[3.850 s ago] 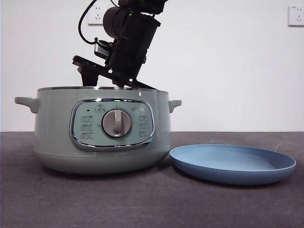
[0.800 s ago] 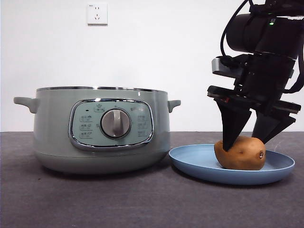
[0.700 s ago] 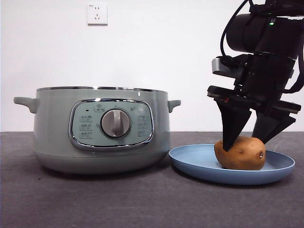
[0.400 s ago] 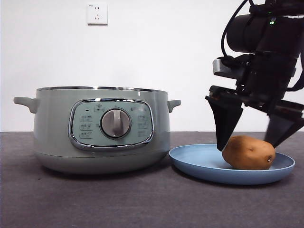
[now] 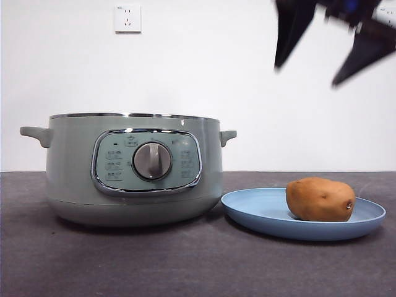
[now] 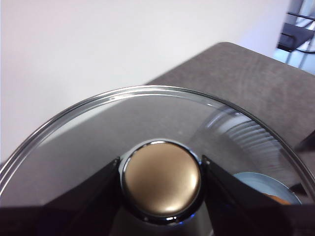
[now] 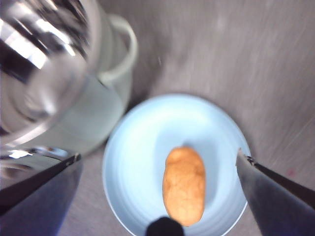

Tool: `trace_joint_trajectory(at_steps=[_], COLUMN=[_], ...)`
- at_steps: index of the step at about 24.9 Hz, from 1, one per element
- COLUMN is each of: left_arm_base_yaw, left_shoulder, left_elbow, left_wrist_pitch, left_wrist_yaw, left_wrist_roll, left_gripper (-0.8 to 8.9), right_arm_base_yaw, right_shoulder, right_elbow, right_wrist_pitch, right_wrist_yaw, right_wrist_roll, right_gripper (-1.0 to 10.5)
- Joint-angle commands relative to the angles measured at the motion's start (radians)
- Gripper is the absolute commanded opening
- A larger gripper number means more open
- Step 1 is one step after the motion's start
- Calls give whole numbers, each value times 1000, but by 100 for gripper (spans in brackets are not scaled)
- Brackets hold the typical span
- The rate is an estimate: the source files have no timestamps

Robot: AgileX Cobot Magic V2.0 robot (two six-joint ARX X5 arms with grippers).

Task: Take the potato out from the steamer,put the potato on the plate,close the lid

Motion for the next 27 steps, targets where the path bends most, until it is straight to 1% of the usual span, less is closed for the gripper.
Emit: trace_joint_trajectory(at_steps=[1, 3, 5, 9, 11, 14, 17, 19, 21, 27], left_arm_base_yaw=[15, 19, 19, 18, 18, 11, 9, 9, 8, 5], left_shoulder=[32, 43, 44, 43, 40, 13, -22, -37, -41, -41], left_elbow=[4, -11, -51, -156, -239, -391, -518, -586, -646, -794], left_wrist_pitch=[20, 26, 64, 142, 198, 312, 385, 428, 491, 646], left_wrist_yaw=[16, 16, 16, 16, 16, 15, 12, 11, 11, 9], left_wrist_roll=[-16, -19, -31, -57, -60, -105, -112, -112, -130, -130], left_gripper=[-8, -8, -8, -8, -8, -8, -8, -8, -8, -8], right_arm_base_yaw=[-1, -2, -8, -32, -47, -74, -86, -86, -86, -86], right_shoulder=[-75, -118, -153, -189, -196, -196, -195, -195, -195, -195], right_elbow=[27, 47, 66, 91, 93, 93, 93, 93, 93, 93], right_wrist_pitch=[-5, -14, -30, -69, -89, -127, -129, -129, -129, -129], right_wrist_yaw=[4, 6, 17, 86, 85, 86, 85, 85, 85, 85], right_wrist_roll=[3, 3, 3, 3, 3, 2, -1, 0, 0, 0], right_gripper=[563, 563, 562, 563, 563, 563, 563, 563, 563, 562])
